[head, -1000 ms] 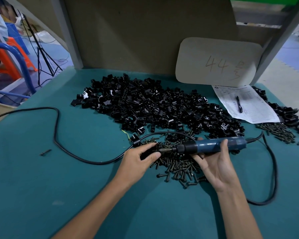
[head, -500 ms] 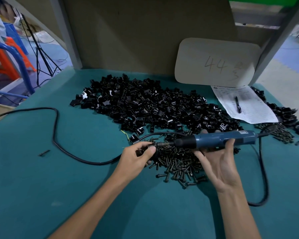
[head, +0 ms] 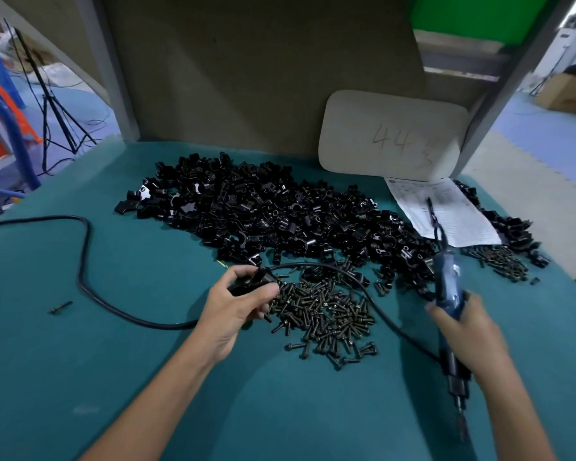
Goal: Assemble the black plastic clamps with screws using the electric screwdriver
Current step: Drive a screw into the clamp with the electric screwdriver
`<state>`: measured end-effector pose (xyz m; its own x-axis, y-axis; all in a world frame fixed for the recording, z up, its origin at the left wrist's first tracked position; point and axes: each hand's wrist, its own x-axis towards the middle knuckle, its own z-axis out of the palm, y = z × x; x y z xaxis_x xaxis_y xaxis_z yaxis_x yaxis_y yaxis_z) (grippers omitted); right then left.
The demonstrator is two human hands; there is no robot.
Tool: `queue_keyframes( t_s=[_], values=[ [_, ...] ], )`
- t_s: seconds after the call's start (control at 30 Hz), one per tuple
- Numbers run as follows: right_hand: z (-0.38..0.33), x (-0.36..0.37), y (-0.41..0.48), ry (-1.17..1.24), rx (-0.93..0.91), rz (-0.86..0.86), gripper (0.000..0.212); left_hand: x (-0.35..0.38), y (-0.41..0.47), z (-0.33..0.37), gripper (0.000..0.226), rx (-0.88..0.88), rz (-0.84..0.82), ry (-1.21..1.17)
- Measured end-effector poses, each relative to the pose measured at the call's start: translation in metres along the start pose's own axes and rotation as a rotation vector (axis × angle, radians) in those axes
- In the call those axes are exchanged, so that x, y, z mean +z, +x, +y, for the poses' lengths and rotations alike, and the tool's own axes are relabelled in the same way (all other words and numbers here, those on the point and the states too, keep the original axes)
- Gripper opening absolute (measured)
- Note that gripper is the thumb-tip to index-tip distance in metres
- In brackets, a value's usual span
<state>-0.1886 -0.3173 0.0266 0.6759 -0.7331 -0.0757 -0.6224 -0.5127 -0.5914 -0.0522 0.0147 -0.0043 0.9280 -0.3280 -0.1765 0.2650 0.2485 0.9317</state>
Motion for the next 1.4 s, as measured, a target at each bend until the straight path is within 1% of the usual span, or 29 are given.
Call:
queue_keyframes(
  t_s=[0.07, 0.1, 0.13, 0.17, 0.2, 0.23, 0.3, 0.33, 0.37, 0.4, 0.5, 0.6, 0.77, 0.83, 0.93, 0.97, 1.03, 1.17, 1.23, 1.33, 1.4],
  values=[
    [-0.002, 0.006, -0.004, -0.137, -0.005, 0.004, 0.059, 0.0, 0.002, -0.001, 0.069, 0.025, 0.012, -0.055],
    [-0.007, 0.007, -0.008, -0.17, -0.019, 0.03, 0.066, -0.002, 0.003, -0.001, 0.062, 0.049, 0.003, -0.051],
    [-0.013, 0.008, -0.013, -0.191, -0.058, 0.075, 0.071, -0.004, 0.004, -0.001, 0.055, 0.077, -0.002, -0.008],
    [-0.023, 0.01, -0.02, -0.203, -0.121, 0.119, 0.072, -0.004, 0.004, -0.002, 0.053, 0.11, 0.004, 0.058],
    [-0.034, 0.013, -0.028, -0.188, -0.206, 0.137, 0.069, -0.003, 0.004, -0.002, 0.056, 0.133, 0.028, 0.123],
    [-0.047, 0.019, -0.037, -0.145, -0.308, 0.104, 0.062, -0.002, 0.005, -0.005, 0.059, 0.149, 0.064, 0.178],
    [-0.073, 0.041, -0.057, -0.07, -0.512, -0.104, 0.048, 0.003, 0.005, -0.008, 0.063, 0.161, 0.132, 0.283],
    [-0.083, 0.056, -0.066, -0.081, -0.588, -0.214, 0.045, 0.005, 0.005, -0.01, 0.066, 0.168, 0.153, 0.346],
    [-0.09, 0.071, -0.073, -0.104, -0.653, -0.285, 0.044, 0.006, 0.004, -0.012, 0.069, 0.184, 0.165, 0.415],
    [-0.094, 0.084, -0.077, -0.122, -0.705, -0.316, 0.044, 0.007, 0.003, -0.013, 0.069, 0.21, 0.177, 0.481],
    [-0.1, 0.111, -0.082, -0.197, -0.757, -0.275, 0.04, 0.008, 0.003, -0.013, 0.051, 0.295, 0.191, 0.608],
    [-0.103, 0.122, -0.086, -0.265, -0.797, -0.197, 0.027, 0.009, 0.008, -0.012, 0.048, 0.361, 0.194, 0.662],
    [-0.108, 0.126, -0.085, -0.278, -0.802, -0.164, 0.021, 0.014, 0.015, -0.012, 0.031, 0.481, 0.186, 0.774],
    [-0.109, 0.125, -0.082, -0.218, -0.804, -0.161, 0.018, 0.013, 0.017, -0.012, 0.026, 0.513, 0.148, 0.838],
    [-0.111, 0.117, -0.074, 0.066, -0.732, -0.108, 0.014, 0.01, 0.023, -0.012, 0.035, 0.527, 0.114, 0.911],
    [-0.111, 0.114, -0.07, 0.186, -0.684, -0.12, 0.012, 0.009, 0.024, -0.012, 0.038, 0.53, 0.11, 0.926],
    [-0.111, 0.111, -0.061, 0.42, -0.58, -0.211, 0.011, 0.01, 0.024, -0.015, 0.045, 0.541, 0.099, 0.975],
    [-0.113, 0.113, -0.054, 0.835, -0.37, -0.393, 0.035, 0.011, 0.022, -0.02, 0.055, 0.584, 0.072, 1.072],
    [-0.112, 0.116, -0.054, 0.914, -0.331, -0.407, 0.039, 0.01, 0.023, -0.021, 0.055, 0.582, 0.075, 1.08],
    [-0.109, 0.12, -0.055, 0.999, -0.3, -0.411, 0.022, 0.011, 0.024, -0.021, 0.052, 0.578, 0.083, 1.082],
    [-0.109, 0.121, -0.057, 1.018, -0.323, -0.384, 0.016, 0.011, 0.025, -0.021, 0.052, 0.586, 0.09, 1.085]
  ],
)
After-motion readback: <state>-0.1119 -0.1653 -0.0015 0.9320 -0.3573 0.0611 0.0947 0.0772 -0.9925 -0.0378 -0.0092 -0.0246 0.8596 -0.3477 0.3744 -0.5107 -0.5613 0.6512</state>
